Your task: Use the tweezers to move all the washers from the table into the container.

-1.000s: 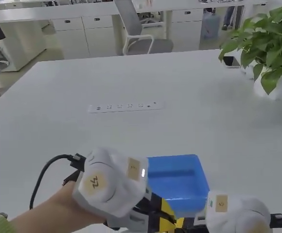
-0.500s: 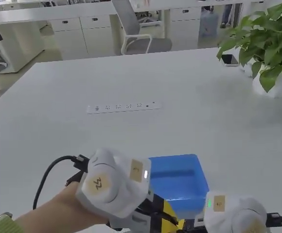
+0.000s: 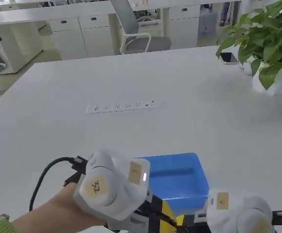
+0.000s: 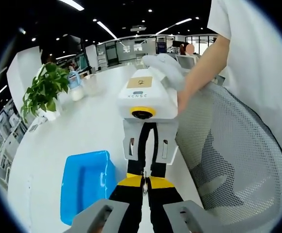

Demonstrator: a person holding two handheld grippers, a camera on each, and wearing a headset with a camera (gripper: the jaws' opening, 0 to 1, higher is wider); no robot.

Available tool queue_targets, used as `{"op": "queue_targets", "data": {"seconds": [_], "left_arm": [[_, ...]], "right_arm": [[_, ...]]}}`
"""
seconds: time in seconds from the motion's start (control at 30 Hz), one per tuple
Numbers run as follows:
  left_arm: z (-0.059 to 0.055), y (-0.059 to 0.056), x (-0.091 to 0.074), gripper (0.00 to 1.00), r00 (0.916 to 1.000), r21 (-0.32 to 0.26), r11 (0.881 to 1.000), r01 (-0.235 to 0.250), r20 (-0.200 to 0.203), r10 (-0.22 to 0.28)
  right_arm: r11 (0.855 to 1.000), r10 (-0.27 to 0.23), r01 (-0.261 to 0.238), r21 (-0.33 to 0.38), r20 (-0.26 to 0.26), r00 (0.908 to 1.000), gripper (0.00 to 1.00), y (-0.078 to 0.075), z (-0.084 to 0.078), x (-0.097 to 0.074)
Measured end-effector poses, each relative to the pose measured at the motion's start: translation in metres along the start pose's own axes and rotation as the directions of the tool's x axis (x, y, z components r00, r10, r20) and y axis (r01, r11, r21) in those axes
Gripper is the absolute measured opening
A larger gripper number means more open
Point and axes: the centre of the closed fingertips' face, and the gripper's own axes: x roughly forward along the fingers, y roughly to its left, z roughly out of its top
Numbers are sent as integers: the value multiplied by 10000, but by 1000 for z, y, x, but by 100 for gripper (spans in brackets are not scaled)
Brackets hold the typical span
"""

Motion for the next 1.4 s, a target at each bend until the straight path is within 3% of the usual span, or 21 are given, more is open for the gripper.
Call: {"op": "queue_targets", "data": {"seconds": [0.17,0.37,0.57,0.63,0.7,0.8,0.83,0.87,0.93,0.97,1.0,1.03,1.1,1.13,1.17,1.2,1.23,1.27,1.3,1.37,1.4], "left_arm": [[1,8,1,0,10000,-540,9985,1,67,3],[2,7,1,0,9999,-949,9954,132,43,-129],[0,1,-1,0,9998,-1081,9940,160,88,-152],[-1,2,-2,0,9998,-1327,9911,-84,186,110],[1,5,-5,0,9961,-1967,9789,-556,560,679],[10,10,-14,2,9735,-3629,9268,-968,1594,1640],[12,13,-20,3,9575,-3881,9127,-1277,1916,2155],[11,15,-25,5,9475,-4013,9021,-1585,1951,2532],[5,18,-37,11,9164,-4473,8622,-2376,1910,3517],[6,19,-46,15,8857,-4901,8301,-2658,2158,4110],[6,18,-51,20,8647,-5205,8075,-2776,2310,4461],[2,16,-59,27,8381,-5713,7666,-2931,2323,4936],[-3,12,-69,37,8060,-6193,7161,-3219,2175,5505],[-7,8,-74,44,7853,-6401,6875,-3429,2062,5838],[-11,5,-76,49,7765,-6579,6653,-3529,1908,6006],[-16,-3,-77,53,7825,-6842,6414,-3470,1658,6001],[-19,-8,-75,58,7945,-6877,6403,-3421,1521,5879],[-20,-11,-75,62,7904,-6847,6388,-3509,1492,5941],[-24,-15,-76,66,7807,-6908,6216,-3693,1322,6108],[-25,-21,-77,71,7648,-7175,5957,-3612,1375,6294],[-24,-21,-77,75,7581,-7237,5892,-3592,1419,6365]], "right_arm": [[9997,-39,38,257,17,10000,8,-2,1,-1],[9993,92,-108,345,458,9989,5,-2,20,-10],[9993,281,-283,253,68,9996,5,4,20,-5],[9997,252,-251,78,-69,9997,4,4,19,-5],[9997,196,-194,153,-165,9997,3,3,19,-5],[9994,187,-178,296,-294,9994,2,1,17,-8],[9984,180,-170,547,-166,9997,2,1,17,-7],[9952,50,-54,975,44,10000,2,0,17,-8],[9943,-127,115,1061,106,9999,2,-3,15,-10],[9938,-196,184,1094,98,9998,2,-3,15,-11],[9939,-278,268,1073,82,9996,2,-3,14,-11],[9941,-325,318,1037,50,9995,2,-2,14,-11],[9946,-454,455,931,-34,9990,2,-2,14,-11],[9937,-525,529,989,-62,9986,2,-3,14,-12],[9921,-580,588,1107,-108,9983,2,-3,14,-13],[9917,-611,624,1122,-147,9980,2,-2,14,-14],[9903,-732,742,1173,-127,9972,2,-3,15,-16],[9895,-721,727,1252,-96,9974,2,-2,16,-18],[9885,-695,696,1344,-54,9976,2,-1,19,-20],[9884,-752,747,1319,-11,9972,3,-2,23,-24],[9881,-807,802,1309,-17,9967,3,-3,26,-27]]}}
